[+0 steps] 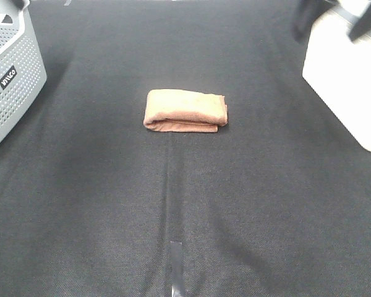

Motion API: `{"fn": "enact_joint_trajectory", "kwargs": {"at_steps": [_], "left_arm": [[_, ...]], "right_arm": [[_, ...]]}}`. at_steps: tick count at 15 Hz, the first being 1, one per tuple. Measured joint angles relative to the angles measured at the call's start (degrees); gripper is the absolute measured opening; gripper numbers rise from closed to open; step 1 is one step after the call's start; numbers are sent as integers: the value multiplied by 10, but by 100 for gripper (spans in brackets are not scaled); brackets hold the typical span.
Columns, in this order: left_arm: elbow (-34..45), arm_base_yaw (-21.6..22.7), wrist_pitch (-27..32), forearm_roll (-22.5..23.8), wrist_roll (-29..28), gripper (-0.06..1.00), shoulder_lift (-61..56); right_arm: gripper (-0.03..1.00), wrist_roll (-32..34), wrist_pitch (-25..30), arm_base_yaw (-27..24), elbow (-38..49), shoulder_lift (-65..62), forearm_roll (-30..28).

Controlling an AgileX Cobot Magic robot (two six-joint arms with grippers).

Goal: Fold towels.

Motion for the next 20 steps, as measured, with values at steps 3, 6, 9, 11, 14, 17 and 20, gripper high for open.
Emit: {"fn": "enact_joint_trajectory", "kwargs": {"at_steps": [3, 6, 9, 11, 14, 17, 20], "left_arm": [[162, 0, 1, 0, 0, 71, -145], [307, 0, 1, -2, 0, 71, -300], [422, 0, -1, -2, 7, 71, -479], [476, 0, -34, -6, 36, 71, -591], [540, 0, -76, -32, 110, 71, -725], [594, 0, -85, -61, 159, 71, -769], [615, 0, -88, -89, 190, 71, -771]], "right_arm": [[85, 1, -5, 0, 158, -133, -1], [85, 1, -33, 0, 336, -292, -1], [85, 1, -35, 0, 470, -444, -6], [85, 1, -34, 0, 528, -554, -26], [85, 1, -34, 0, 559, -706, -54], [85, 0, -37, 0, 559, -825, -55], [85, -22, -66, 0, 575, -888, -55]]}}
